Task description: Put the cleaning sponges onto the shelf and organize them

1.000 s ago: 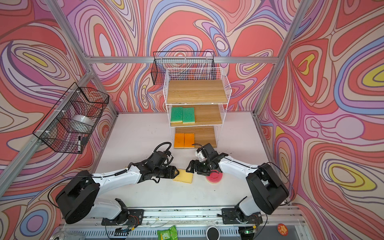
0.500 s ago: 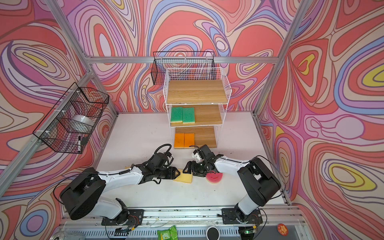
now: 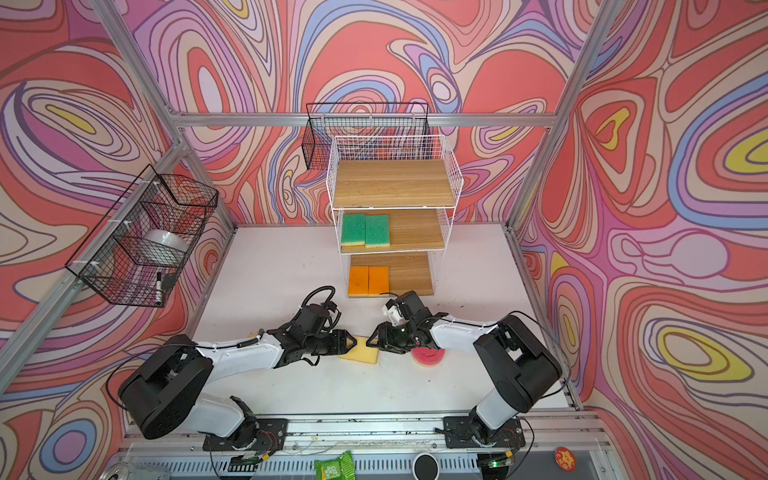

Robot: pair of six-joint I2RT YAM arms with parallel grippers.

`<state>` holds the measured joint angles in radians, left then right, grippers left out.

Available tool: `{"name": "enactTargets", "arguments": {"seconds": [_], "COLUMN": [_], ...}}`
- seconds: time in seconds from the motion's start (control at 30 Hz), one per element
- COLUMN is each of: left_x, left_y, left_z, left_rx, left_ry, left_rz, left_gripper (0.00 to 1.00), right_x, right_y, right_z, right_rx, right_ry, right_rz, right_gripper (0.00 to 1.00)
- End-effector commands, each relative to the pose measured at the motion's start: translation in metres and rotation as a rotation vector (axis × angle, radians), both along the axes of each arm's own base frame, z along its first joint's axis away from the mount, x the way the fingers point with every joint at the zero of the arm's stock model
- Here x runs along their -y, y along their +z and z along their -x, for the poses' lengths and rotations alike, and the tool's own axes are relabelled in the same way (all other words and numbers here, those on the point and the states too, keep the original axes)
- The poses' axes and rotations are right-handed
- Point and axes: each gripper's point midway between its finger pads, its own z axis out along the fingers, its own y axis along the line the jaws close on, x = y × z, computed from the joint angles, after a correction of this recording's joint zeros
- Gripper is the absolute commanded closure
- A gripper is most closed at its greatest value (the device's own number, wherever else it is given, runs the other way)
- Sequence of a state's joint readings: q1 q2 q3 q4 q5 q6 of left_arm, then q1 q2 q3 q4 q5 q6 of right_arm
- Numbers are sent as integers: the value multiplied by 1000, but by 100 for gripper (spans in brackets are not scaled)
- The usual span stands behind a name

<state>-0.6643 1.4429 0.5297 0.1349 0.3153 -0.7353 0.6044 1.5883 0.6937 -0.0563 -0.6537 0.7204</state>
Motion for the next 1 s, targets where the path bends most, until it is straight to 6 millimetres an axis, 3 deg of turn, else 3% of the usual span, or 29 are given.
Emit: {"name": "enactTargets", "arguments": {"seconds": [0.0,0.3,0.73,0.97], "left_x": [10,0,17,21], "left_y": [23,58,122,129], "left_z": [-3,-6,-26,-31], "left_rx": [43,113,208,214], "left_ry": [-14,-2,-25,-32], "left_rz": [86,99,185,187], "left_gripper": [54,70,70,70], "right_x": [-6,-7,-36,-42], "right_y": [6,-1,13,18], "right_z": [-4,-18,-44,-55], "right_rx": [33,46,64,86], "right_ry": [9,-4,1,0], "right_rz": [-21,29,-78,-74], "right_gripper": [43,37,28,24]}}
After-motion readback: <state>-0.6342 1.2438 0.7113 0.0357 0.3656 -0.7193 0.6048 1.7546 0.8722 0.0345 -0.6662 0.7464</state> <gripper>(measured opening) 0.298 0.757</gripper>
